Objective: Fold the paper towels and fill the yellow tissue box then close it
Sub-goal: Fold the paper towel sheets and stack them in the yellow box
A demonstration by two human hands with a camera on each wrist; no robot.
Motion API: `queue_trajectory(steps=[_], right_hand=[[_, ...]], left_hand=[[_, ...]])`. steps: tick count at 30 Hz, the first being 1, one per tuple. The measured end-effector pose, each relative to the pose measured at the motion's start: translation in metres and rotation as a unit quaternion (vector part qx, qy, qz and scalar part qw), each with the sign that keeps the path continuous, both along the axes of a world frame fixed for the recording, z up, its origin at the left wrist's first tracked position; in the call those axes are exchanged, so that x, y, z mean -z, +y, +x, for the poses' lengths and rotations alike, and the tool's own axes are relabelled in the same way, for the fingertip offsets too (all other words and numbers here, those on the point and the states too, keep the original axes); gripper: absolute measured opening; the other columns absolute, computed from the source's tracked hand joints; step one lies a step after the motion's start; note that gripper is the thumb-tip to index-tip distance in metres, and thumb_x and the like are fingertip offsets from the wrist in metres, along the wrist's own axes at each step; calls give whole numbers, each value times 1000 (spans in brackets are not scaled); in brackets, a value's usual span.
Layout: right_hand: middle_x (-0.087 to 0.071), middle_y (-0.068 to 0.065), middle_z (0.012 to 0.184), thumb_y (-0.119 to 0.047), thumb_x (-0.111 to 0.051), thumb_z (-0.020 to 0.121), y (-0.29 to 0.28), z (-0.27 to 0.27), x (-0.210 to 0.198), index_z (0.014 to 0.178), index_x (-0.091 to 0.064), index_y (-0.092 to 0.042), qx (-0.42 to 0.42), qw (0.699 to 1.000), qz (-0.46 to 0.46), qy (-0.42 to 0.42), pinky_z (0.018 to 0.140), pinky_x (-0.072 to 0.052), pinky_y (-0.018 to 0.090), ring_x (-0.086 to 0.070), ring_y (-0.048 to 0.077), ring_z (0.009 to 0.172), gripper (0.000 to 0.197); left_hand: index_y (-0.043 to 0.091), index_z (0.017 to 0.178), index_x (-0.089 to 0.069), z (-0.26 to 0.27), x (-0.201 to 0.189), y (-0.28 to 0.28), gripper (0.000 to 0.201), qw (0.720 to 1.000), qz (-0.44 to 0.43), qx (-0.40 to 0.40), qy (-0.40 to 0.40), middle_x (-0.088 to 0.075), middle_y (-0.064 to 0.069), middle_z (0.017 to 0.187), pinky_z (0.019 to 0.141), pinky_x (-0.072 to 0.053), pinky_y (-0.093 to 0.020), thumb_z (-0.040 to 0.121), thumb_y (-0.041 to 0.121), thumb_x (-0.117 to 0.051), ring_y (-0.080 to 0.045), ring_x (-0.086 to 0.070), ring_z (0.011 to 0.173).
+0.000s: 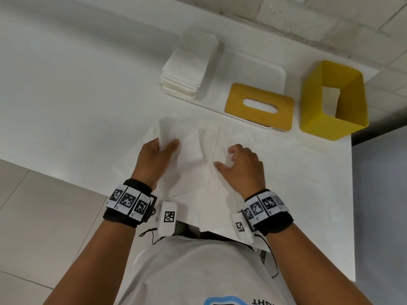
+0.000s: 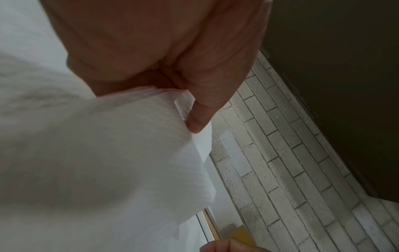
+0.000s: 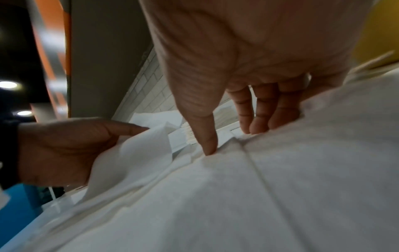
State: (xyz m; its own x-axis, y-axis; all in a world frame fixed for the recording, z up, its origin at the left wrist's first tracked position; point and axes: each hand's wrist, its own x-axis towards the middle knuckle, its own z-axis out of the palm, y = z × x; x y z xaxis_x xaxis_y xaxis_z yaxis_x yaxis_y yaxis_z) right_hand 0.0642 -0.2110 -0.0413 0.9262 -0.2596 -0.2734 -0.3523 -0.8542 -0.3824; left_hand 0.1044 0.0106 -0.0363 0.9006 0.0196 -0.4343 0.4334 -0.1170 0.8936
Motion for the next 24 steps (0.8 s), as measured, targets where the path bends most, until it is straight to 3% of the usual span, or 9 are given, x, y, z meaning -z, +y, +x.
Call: queue_trajectory(steps=[3,7,10,13,16,18,21,24], right_hand=[[-67,-5,112,-57,-70,85,4,4,0,115,-57,-25,11,1000,-13,15,94,-45,42,-60,23,109,45],[-65,-13,96,-51,-72,84,0,8,-1,98,-58,-31,40,997,56,43,98,-46,44,-61,21,104,29],[-61,-18,82,-43,-73,84,-4,10,-1,90,-60,-31,61,991,110,39,98,-46,44,-62,15,97,18],[-65,-18,81,-39,-67,90,-5,11,-3,88,-65,-30,71,989,134,2,97,-48,42,-61,11,87,10],[-67,-19,84,-41,-63,93,-10,13,-9,88,-66,-30,79,987,138,-10,97,-48,43,-61,11,88,12],[-68,-17,86,-38,-64,93,-21,13,-20,88,-67,-27,100,978,171,-64,94,-49,39,-63,11,89,12],[-66,-16,78,-26,-68,94,-39,11,-48,84,-64,-25,125,920,302,-218,76,-44,28,-59,5,74,11],[-51,-5,67,-26,-70,91,-51,2,-94,81,-63,-28,130,798,504,-304,56,-31,29,-40,12,60,12]], left_hand=[[18,93,-75,1,-7,-3,28,1000,-2,-11,-5,-77,-5,93,90,-59,-56,86,45,-70,-31,-72,91],[18,92,-75,4,-15,-7,20,1000,-1,-23,-17,-77,-6,93,91,-59,-56,94,38,-70,-31,-72,91],[19,92,-76,2,-22,-11,28,999,3,-32,-17,-78,-7,94,91,-58,-57,86,46,-71,-33,-73,93],[19,90,-76,0,-26,-14,28,999,6,-42,-18,-78,-7,92,91,-58,-58,86,46,-71,-35,-73,93],[18,90,-76,-1,-28,-16,31,998,10,-54,-17,-78,-7,91,90,-58,-59,84,47,-70,-35,-74,92],[17,92,-76,-1,-30,-19,30,998,1,-59,-18,-79,-7,92,91,-58,-58,86,46,-71,-33,-74,92],[12,100,-76,-2,-33,-24,25,997,-24,-70,-19,-79,-9,98,92,-59,-52,97,36,-67,-32,-74,97],[10,109,-75,-1,-40,-36,26,995,-70,-74,-10,-79,-9,103,92,-59,-47,100,32,-63,-31,-74,102]])
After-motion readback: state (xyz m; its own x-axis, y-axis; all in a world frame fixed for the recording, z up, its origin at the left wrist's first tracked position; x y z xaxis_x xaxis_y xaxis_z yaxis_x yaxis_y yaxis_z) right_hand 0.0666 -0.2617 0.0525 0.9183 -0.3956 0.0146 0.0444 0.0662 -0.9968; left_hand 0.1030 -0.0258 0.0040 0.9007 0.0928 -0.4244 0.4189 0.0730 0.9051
